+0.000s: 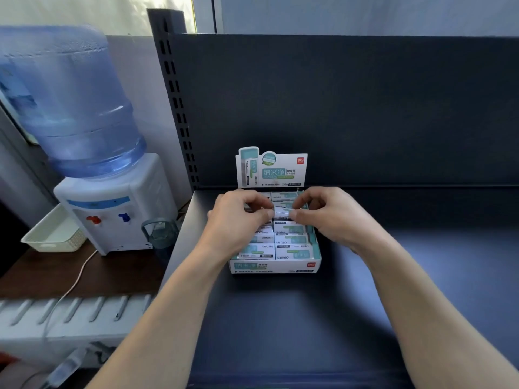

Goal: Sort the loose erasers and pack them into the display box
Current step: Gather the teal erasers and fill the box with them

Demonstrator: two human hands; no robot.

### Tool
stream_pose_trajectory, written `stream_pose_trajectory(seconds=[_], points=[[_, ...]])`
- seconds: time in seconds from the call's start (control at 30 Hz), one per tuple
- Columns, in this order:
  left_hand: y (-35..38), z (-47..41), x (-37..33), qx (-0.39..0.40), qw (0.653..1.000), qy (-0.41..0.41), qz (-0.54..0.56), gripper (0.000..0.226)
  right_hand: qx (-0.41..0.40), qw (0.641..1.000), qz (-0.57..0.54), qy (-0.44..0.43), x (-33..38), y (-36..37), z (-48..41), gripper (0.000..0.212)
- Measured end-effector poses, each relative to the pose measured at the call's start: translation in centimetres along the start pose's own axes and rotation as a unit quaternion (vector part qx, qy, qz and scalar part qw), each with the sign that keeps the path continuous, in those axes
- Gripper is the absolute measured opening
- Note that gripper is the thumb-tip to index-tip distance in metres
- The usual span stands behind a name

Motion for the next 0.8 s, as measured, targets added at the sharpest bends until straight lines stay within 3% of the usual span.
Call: stream_pose_trajectory(seconds=[0.1, 0.23, 0.5, 0.6, 0.8], points=[[0.2, 0.2, -0.2, -0.011, 0.999, 0.011, -0.031, 0.029, -0.011, 1.000, 0.003, 0.005, -0.1, 0.0, -0.1, 0.012], [0.0, 0.2, -0.6, -0.024, 0.999, 0.026, -0.018, 0.015, -0.015, 1.000, -0.018, 0.015, -0.2, 0.1, -0.2, 0.012], [0.6, 0.1, -1.0, 0.015, 0.997, 0.018, -0.075, 0.011, -0.015, 1.000, -0.016, 0.016, -0.4, 0.1, -0.3, 0.020], [0.6, -0.2, -1.0, 0.014, 0.999, 0.018, -0.048, 0.016, -0.012, 1.000, -0.016, 0.012, -0.3, 0.0, -0.2, 0.014], [1.3, -0.6, -2.1, 0.037, 0.993, 0.041, -0.107, 0.005, -0.068, 0.996, -0.039, 0.030, -0.6, -1.0, -0.8, 0.008]])
Point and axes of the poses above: each hand's wrist, its own z-axis away from the middle knuckle, its own y-axis out of the palm, x = y × z, the point moved 8 cm from there along -z, towards the middle knuckle, and after that the axes turned 11 degrees about -x, right-handed, at the moved point
